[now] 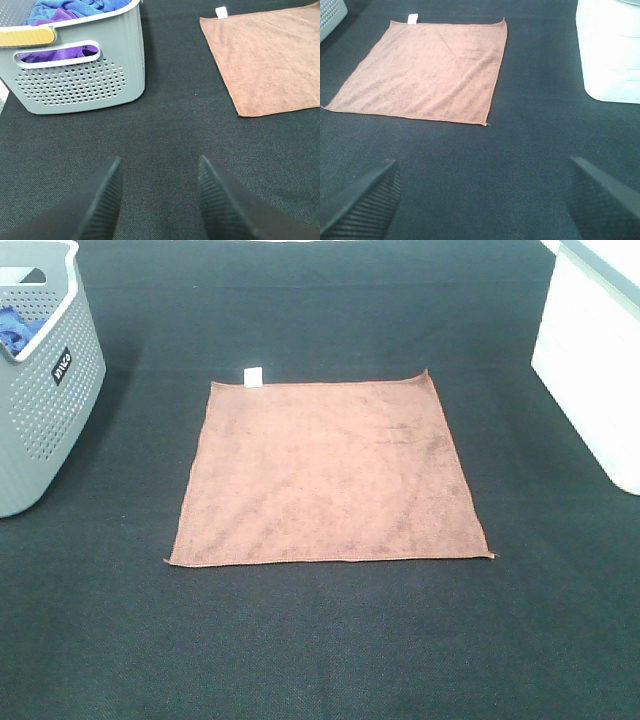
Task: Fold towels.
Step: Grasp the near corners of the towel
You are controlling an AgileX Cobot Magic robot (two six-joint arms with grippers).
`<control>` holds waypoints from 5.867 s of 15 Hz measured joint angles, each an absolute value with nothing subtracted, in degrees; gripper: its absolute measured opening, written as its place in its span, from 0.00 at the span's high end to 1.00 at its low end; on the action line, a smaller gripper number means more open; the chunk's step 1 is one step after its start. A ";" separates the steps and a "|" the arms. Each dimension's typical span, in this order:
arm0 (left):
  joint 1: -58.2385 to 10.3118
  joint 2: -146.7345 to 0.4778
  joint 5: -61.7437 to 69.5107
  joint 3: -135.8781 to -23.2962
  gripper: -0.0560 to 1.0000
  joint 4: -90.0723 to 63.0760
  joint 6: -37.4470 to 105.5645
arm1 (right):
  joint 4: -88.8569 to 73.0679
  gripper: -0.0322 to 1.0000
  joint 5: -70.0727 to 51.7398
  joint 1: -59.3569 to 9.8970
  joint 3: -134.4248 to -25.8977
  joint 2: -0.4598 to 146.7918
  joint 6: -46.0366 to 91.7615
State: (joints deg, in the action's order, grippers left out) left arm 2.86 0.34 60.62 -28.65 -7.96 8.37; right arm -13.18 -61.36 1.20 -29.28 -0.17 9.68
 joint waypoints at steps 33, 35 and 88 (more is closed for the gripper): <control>2.86 0.34 60.62 -28.65 0.50 -7.96 8.59 | -13.18 0.16 -61.36 1.20 -29.28 -0.17 9.68; 2.86 0.34 60.62 -28.65 0.50 -7.96 8.65 | -13.18 0.16 -61.36 1.20 -29.28 -0.17 9.68; -7.68 -110.41 29.91 -50.82 0.37 -60.73 39.65 | -49.16 0.23 -36.90 1.20 -52.20 106.40 40.34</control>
State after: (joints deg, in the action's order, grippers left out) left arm -7.68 -110.41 29.91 -50.82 -60.73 39.65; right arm -49.16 -36.90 1.20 -52.20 106.40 40.34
